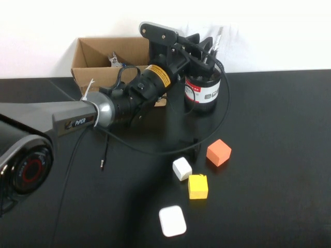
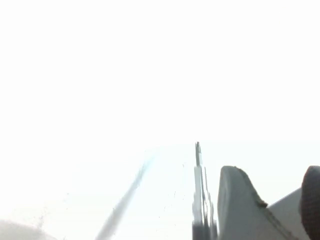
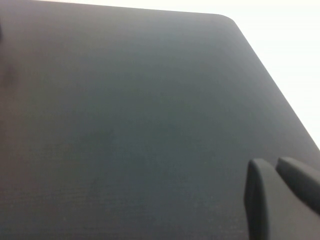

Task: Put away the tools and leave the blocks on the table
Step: Place the picked object into the round holder, then pick up the long Screwdriver from the table

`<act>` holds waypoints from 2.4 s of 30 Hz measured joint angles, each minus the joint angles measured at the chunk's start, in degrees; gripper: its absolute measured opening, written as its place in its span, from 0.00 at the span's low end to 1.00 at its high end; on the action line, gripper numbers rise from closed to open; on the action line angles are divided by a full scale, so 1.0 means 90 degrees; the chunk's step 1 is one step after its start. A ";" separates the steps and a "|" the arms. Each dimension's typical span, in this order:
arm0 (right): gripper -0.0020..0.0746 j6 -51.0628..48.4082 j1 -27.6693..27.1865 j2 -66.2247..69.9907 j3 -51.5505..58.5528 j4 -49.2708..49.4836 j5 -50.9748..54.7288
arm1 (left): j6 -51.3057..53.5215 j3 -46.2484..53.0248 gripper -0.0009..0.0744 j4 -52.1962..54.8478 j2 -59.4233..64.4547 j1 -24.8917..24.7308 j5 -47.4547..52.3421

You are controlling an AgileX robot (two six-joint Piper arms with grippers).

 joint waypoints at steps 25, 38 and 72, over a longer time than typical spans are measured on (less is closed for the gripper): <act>0.01 0.0000 0.0000 0.0000 0.0000 0.0000 0.0000 | 0.0243 0.0000 0.01 0.1010 -0.3970 0.0566 0.9156; 0.01 0.0006 0.0000 0.0000 0.0000 0.0000 0.0000 | 0.1819 0.0604 0.01 -0.2911 -0.3018 0.1804 0.9896; 0.01 0.0006 0.0000 0.0000 0.0000 0.0000 0.0000 | 0.2088 0.0568 0.08 -0.3147 -0.0798 0.1584 0.7720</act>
